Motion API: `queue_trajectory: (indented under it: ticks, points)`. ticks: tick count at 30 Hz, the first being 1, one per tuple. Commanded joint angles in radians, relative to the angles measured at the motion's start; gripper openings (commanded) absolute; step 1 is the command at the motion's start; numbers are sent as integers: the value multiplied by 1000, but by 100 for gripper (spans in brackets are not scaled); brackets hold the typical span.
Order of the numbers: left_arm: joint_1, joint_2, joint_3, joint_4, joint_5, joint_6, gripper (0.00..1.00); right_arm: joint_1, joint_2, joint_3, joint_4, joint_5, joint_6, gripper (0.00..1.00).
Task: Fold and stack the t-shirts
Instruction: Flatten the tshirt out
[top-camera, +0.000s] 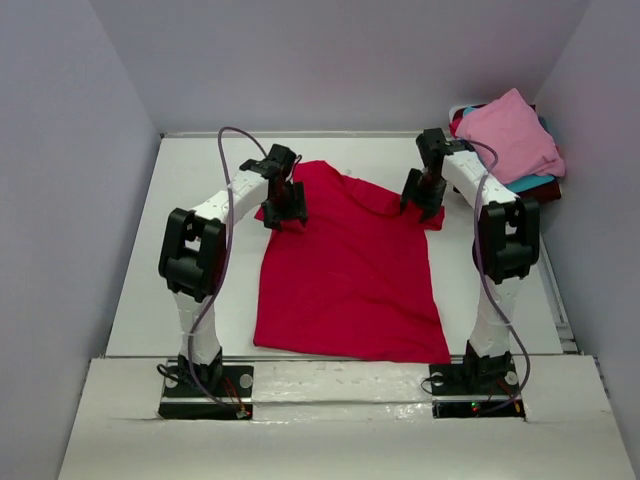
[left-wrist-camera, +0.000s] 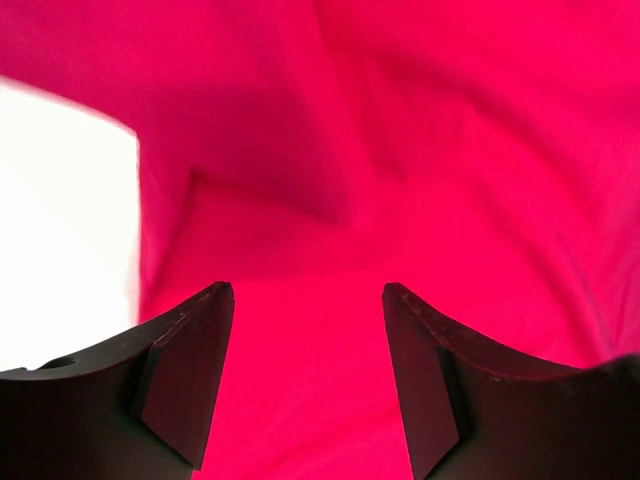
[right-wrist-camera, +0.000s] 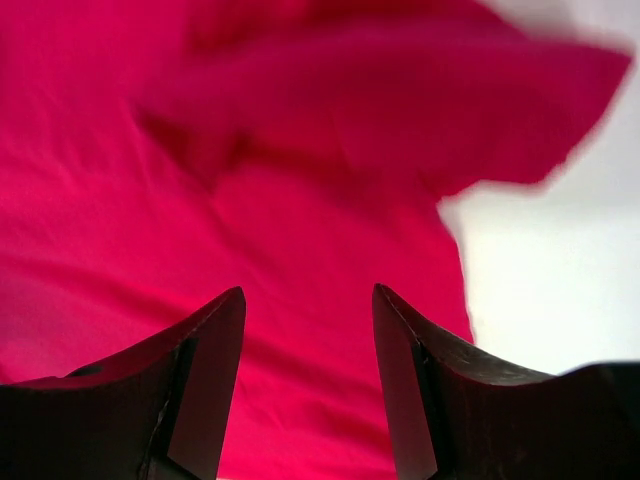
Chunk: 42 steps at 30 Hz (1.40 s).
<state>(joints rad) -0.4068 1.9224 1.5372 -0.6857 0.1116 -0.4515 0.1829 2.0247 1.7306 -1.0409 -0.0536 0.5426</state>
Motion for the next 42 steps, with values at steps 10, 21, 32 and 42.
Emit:
queue_trajectory:
  ticks: [10, 21, 32, 42]
  points:
    - [88, 184, 274, -26, -21, 71, 72, -20, 285, 513, -70, 86, -12, 59]
    - [117, 247, 351, -51, -32, 88, 71, -20, 327, 529, -96, 45, -38, 54]
    - [117, 260, 368, -32, 36, 77, 71, -20, 293, 422, -77, 0, -49, 48]
    - [117, 274, 348, -34, 39, 94, 70, -20, 316, 452, -76, 5, -53, 24]
